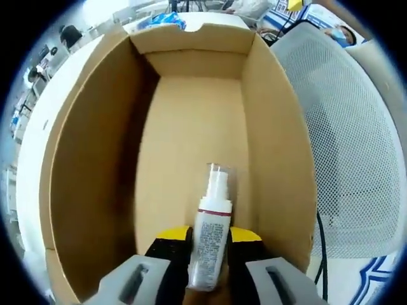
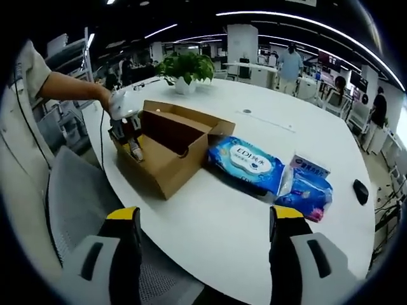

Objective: Operate the shoe box by opening the lid, removing the specified soft item, and placing it in the target area until the item is outside and the box remains undamaged.

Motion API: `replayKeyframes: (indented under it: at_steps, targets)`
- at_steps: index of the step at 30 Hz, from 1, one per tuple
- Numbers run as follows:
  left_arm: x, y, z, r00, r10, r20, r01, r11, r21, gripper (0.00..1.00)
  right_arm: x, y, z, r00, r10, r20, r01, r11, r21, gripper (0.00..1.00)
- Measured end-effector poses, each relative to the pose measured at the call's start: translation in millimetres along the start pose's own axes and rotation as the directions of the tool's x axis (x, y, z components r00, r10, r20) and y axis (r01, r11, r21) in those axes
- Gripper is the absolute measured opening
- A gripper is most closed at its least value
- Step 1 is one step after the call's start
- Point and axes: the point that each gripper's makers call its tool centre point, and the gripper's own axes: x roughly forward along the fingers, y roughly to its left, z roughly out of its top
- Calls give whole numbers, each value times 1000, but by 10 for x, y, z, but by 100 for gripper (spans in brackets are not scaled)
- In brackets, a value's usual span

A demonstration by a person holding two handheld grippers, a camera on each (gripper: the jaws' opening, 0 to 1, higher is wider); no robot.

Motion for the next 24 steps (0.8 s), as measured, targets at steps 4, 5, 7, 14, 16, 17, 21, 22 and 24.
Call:
replayKeyframes:
  at_steps: [4, 5, 7, 14, 16, 17, 21, 22, 24]
  targets:
    - [-25, 6, 43, 1000, 23, 11, -23, 1000, -3, 20, 24, 33, 47, 999, 13, 40, -14, 1000, 23, 76]
    - [-31, 7, 48, 1000, 27, 11, -27, 1000, -6, 20, 29, 39, 48, 999, 16, 42, -17, 1000, 26, 76]
    - [-38, 32, 55, 999, 36, 11, -36, 999, -15, 20, 46, 59, 52, 999, 21, 44, -22, 999, 26, 76]
    - [-160, 105, 199, 993, 103, 59, -101, 994, -49, 20, 71, 111, 140, 997, 43, 72, -44, 999, 11, 75]
    - [-199, 118, 240, 990, 122, 73, -119, 992, -50, 20, 74, 117, 179, 996, 48, 82, -48, 999, 0, 74]
    - [-230, 115, 272, 988, 127, 85, -123, 991, -56, 20, 75, 123, 197, 995, 51, 84, -51, 999, -6, 73]
    - [-340, 83, 401, 982, 150, 118, -143, 987, -69, 20, 79, 177, 295, 991, 79, 110, -75, 996, -41, 69]
    - [-370, 67, 436, 981, 155, 120, -148, 987, -65, 20, 85, 194, 321, 989, 88, 115, -83, 995, -52, 67]
    - [-422, 42, 496, 979, 162, 125, -155, 986, -62, 20, 108, 222, 359, 987, 104, 122, -97, 993, -64, 65]
